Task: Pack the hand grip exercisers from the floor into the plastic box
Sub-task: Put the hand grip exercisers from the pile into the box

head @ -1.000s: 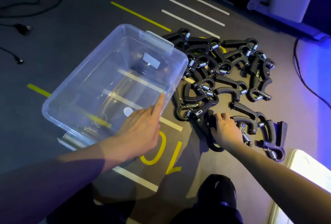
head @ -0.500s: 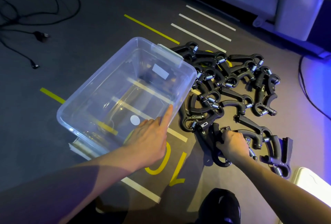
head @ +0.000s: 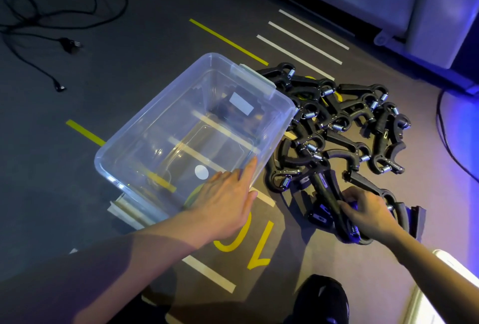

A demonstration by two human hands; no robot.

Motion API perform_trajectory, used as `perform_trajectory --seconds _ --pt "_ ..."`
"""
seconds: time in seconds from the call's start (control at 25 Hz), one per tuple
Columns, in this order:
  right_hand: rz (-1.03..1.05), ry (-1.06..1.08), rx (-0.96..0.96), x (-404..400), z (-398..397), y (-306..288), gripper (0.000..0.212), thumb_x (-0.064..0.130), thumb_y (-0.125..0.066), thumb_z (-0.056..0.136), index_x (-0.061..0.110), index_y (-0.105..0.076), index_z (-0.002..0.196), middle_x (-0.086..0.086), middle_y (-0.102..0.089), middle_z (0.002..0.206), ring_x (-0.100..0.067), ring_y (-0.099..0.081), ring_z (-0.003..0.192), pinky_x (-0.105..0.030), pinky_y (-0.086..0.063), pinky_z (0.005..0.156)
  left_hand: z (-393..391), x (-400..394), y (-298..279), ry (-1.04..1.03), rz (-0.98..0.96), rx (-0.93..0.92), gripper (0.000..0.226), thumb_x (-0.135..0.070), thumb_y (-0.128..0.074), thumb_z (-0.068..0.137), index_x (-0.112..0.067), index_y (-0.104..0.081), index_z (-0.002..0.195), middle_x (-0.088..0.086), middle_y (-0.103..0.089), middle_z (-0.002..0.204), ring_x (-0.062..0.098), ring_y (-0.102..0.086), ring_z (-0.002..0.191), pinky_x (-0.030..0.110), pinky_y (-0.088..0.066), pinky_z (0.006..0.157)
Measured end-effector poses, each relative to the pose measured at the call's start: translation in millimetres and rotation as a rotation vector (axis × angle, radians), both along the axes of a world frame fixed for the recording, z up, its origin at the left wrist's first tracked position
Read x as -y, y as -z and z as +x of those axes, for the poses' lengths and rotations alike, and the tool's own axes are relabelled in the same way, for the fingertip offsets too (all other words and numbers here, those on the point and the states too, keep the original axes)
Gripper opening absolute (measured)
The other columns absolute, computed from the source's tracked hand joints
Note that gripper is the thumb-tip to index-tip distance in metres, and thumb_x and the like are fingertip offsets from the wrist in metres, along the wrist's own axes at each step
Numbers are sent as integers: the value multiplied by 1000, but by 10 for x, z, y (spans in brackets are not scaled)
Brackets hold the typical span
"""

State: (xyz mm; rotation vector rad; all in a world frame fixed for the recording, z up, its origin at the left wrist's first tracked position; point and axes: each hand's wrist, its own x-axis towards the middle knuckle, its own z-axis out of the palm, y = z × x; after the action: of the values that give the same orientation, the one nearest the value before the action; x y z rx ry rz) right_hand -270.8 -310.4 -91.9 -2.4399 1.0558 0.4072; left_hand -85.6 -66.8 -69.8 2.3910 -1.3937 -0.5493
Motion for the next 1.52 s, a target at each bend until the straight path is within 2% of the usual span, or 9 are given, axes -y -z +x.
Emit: perform_trajectory --seconds 0.12,0.48,0.68,0.92,1.12,1.2,1.28,1.4,1.52 --pt "-27 5 13 21 98 -81 15 16 -61 88 7 -63 100 -5 -62 91 -21 -56 86 -26 -37 68 4 -7 2 -1 6 -11 59 -35 -28 99 -18 0 148 6 -50 127 27 -47 114 33 -32 91" --pt "-243 -85 408 -229 917 -667 18 19 -63 87 7 -60 100 0 -55 89 -15 -48 83 -23 -32 72 39 -6 -10 -14 21 -99 59 -47 -24 97 -19 -9 147 4 -44 137 26 -42 122 33 -32 99" --pt "-226 -247 519 -429 1512 -1006 22 26 -60 89 8 -60 101 4 -55 88 -14 -49 85 -26 -34 72 271 180 -297 -249 -273 -362 63 -53 -29 94 -21 -18 146 -2 -29 151 15 -28 136 26 -24 103" --pt "-34 -115 596 -748 2144 -1101 19 29 -61 87 12 -57 78 -2 -59 68 -17 -52 66 -24 -36 58 577 349 -567 -512 -550 -659 22 -46 -57 83 -32 -55 99 -9 -67 89 7 -64 88 36 -48 80" --pt "268 67 696 -885 2308 -962 27 34 -61 88 19 -53 67 -7 -64 68 -17 -56 65 -33 -45 67 839 252 -595 -606 -671 -740 7 -17 -52 94 -24 -52 93 6 -66 97 21 -71 67 36 -57 64" --pt "128 13 682 -850 2256 -929 22 37 -60 88 19 -59 75 -4 -67 76 -18 -62 71 -32 -46 68 987 168 -631 -585 -621 -686 3 -16 -53 93 -19 -52 94 7 -65 88 21 -69 58 28 -56 55" --pt "-255 -191 697 -770 2171 -916 23 37 -59 88 18 -59 101 -2 -63 100 -22 -59 89 -36 -47 74 1092 88 -652 -542 -533 -644 2 -18 -57 91 -16 -56 92 4 -64 77 16 -66 50 23 -54 48" --pt "-601 -600 571 -648 2125 -875 55 28 -52 90 25 -36 143 -6 -43 141 -32 -41 127 -53 -34 103 1136 30 -708 -443 -450 -591 7 -18 -61 88 -12 -60 86 3 -61 67 6 -60 42 14 -42 40" --pt "-667 -778 452 -594 2174 -776 54 27 -50 91 25 -36 143 -4 -55 130 -32 -53 118 -62 -23 106 1143 -15 -718 -391 -373 -597 10 -18 -63 86 -8 -64 86 3 -60 65 3 -56 41 11 -40 41"
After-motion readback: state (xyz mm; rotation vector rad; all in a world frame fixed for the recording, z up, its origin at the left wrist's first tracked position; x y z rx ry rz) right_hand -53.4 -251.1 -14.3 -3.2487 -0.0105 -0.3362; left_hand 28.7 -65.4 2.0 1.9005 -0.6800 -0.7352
